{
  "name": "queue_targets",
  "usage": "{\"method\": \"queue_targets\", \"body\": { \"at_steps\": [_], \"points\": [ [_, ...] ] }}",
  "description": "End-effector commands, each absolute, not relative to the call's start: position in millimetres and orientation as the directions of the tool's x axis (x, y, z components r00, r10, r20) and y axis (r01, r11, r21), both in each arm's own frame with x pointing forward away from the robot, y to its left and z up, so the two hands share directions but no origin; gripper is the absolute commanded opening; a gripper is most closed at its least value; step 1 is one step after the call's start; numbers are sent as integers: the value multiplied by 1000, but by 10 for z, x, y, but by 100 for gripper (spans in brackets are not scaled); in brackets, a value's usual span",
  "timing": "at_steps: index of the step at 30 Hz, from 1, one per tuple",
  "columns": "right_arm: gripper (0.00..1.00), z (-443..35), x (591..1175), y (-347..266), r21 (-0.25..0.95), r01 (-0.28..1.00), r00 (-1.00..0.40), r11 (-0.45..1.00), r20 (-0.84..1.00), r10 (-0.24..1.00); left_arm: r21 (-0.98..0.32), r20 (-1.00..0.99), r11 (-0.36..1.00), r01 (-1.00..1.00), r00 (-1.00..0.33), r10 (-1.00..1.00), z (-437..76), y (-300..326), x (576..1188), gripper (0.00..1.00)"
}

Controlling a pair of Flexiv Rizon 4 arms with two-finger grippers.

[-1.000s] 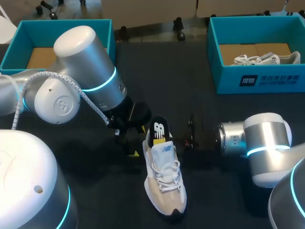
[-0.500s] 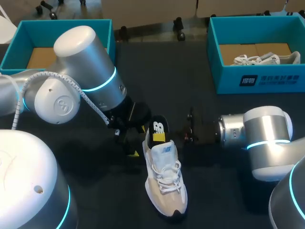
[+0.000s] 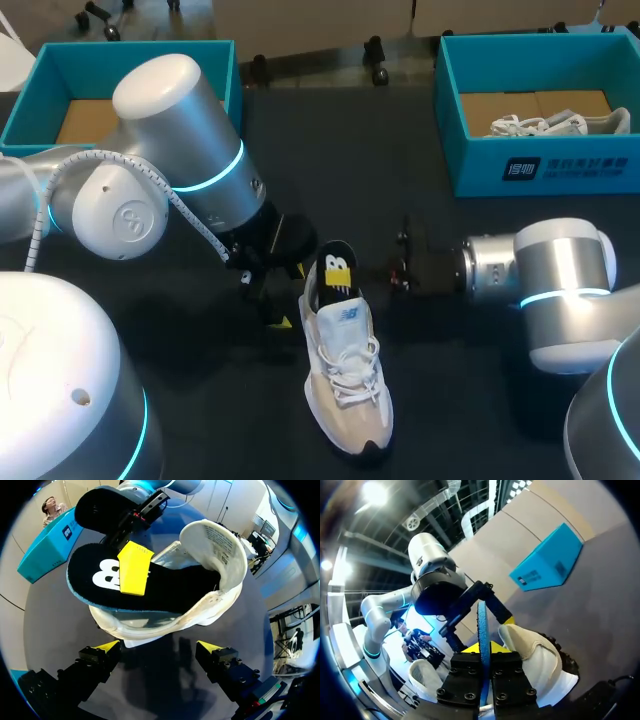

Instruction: Take the shoe out of the shoebox, open the shoe tongue, remove and reinsert the insole, then place the shoe into the shoebox

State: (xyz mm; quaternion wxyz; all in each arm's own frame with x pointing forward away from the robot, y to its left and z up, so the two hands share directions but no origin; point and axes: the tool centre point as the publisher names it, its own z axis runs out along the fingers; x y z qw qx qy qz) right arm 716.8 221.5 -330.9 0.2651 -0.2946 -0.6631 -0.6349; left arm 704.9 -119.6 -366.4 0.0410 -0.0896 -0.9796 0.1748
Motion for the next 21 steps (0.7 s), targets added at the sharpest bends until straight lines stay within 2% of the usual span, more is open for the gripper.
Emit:
{"method": "queue_targets", "body": {
  "at_steps": [1, 21],
  "points": [
    [0, -3377, 7156, 2224, 676, 736, -676, 22, 735, 41, -349, 49, 923, 162, -980, 191, -3669, -1200, 7052, 100],
    [0, -3578, 6869, 2287, 591, 807, -591, 6, 806, 47, -349, 49, 923, 162, -980, 191, -3669, -1200, 7052, 100]
  ]
}}
